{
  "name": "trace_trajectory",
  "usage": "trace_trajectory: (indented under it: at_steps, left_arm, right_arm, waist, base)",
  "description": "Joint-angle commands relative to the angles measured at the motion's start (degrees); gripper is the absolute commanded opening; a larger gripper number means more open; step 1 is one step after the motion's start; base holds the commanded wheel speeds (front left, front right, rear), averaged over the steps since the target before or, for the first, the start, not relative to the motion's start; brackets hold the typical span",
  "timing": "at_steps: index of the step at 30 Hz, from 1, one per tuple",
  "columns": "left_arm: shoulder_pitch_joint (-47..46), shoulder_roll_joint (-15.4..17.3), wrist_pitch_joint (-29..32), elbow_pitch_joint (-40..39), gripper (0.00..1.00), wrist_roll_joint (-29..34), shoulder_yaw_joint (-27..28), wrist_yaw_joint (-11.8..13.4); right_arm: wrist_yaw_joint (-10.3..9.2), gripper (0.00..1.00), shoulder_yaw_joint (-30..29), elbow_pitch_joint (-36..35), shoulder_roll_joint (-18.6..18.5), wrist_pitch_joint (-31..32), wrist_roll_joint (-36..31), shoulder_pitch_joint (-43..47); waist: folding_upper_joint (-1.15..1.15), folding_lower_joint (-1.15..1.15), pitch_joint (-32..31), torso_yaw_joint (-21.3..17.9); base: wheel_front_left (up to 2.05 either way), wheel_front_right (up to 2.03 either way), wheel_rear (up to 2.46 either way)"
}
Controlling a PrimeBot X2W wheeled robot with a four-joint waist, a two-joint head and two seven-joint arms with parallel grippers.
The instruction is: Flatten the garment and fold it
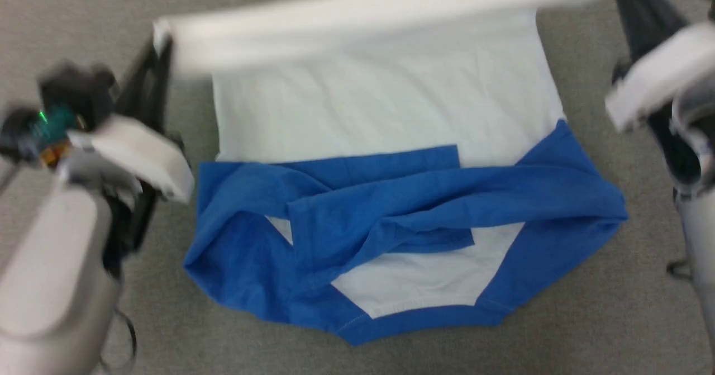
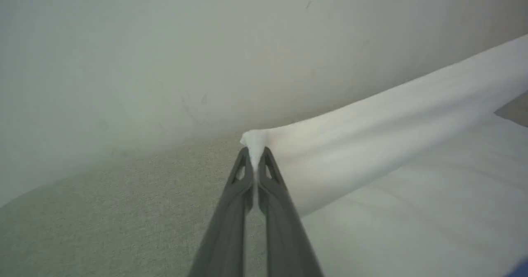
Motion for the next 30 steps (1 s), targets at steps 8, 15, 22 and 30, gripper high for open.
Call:
trace_trajectory:
  at_steps: [8,15,22,30]
  left_arm:
    - [21.74,-0.72,3.51,-8.36,0.00,-7.59,-0.67,2.92]
    - [31.52,-2.04,6.63,-10.43,0.00,-11.38,-3.65,3.10]
    - [35.51,-3.60,6.70,-8.27,0.00,-13.88,-5.11,2.33]
    - [33.84,-6.18,3.56,0.04,0.00,-13.32,-7.32,-0.32]
  right_arm:
    - [-0.14,0.00,-10.02,-11.32,2.24,7.19,0.78,22.22]
    - [-0.14,0.00,-18.57,-22.05,8.81,15.63,-2.81,39.33]
    - [-0.14,0.00,-21.60,-25.34,12.90,20.61,-6.09,47.40]
    - [-0.14,0.00,-19.95,-18.34,13.96,20.94,-7.52,47.94]
  waist:
    - [0.00,0.02,-13.48,4.18]
    - [0.00,0.02,-16.10,6.13]
    - [0.00,0.02,-17.14,5.98]
    - [0.00,0.02,-17.08,5.60]
  base:
    - [0.00,0.00,0.00]
    - [0.00,0.00,0.00]
    - [0.00,0.00,0.00]
    - [0.00,0.00,0.00]
